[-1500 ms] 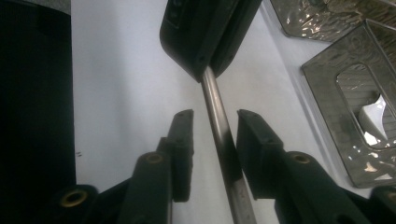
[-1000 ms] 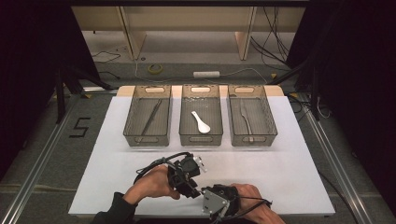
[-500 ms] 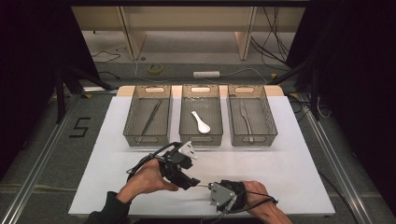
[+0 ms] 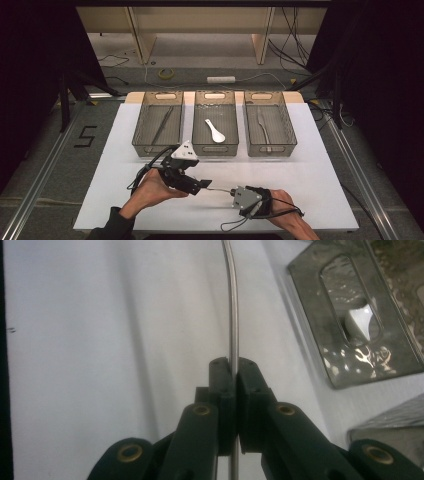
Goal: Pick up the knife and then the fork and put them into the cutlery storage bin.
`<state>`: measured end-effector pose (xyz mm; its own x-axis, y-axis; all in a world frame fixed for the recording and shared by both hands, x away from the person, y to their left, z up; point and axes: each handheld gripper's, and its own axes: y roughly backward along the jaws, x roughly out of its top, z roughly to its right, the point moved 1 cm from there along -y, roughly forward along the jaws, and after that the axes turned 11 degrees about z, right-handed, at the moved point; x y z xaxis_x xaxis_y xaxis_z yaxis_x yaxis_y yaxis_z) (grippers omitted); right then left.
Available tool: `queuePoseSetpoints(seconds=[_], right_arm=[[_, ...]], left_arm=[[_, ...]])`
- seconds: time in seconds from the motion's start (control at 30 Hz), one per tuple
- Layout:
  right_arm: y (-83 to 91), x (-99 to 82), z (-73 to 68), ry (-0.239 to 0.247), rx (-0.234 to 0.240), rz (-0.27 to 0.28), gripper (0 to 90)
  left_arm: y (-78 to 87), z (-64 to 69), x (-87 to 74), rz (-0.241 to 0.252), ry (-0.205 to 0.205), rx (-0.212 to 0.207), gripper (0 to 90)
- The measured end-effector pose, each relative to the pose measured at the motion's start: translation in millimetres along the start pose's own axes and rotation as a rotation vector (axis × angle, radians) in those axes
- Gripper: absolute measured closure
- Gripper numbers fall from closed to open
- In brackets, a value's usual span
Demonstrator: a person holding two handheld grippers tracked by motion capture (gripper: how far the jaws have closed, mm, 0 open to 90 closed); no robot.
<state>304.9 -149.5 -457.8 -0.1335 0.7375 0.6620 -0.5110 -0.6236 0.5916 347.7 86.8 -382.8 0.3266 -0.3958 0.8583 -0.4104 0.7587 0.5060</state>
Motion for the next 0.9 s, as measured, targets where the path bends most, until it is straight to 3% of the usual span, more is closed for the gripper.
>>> queuePoseSetpoints(seconds=[0.17,0.23,0.3,0.5,0.67,0.9], right_arm=[[5.1,-6.5,14.8,-0.105,-0.031,0.009,87.5],[8.0,-9.6,22.1,-0.161,-0.043,0.013,87.6],[9.7,-14.0,29.5,-0.2,-0.05,0.024,87.6],[17.4,-23.3,49.6,-0.335,-0.078,0.059,87.6],[25.5,-27.3,69.2,-0.442,-0.118,0.088,87.5],[30.7,-31.9,98.8,-0.535,-0.171,0.108,87.5]], left_arm=[[8.5,-5.0,-8.3,0.085,0.023,0.039,21.3],[10.4,-10.2,-13.1,0.118,0.073,0.03,21.3],[11.3,-13.9,-18.4,0.147,0.092,0.047,20.8],[15.6,-20.6,-31.8,0.183,0.134,0.07,19.0],[26.1,-22.9,-41.0,0.249,0.144,0.099,18.5],[35.5,-32.5,-53.6,0.276,0.159,0.139,18.3]])
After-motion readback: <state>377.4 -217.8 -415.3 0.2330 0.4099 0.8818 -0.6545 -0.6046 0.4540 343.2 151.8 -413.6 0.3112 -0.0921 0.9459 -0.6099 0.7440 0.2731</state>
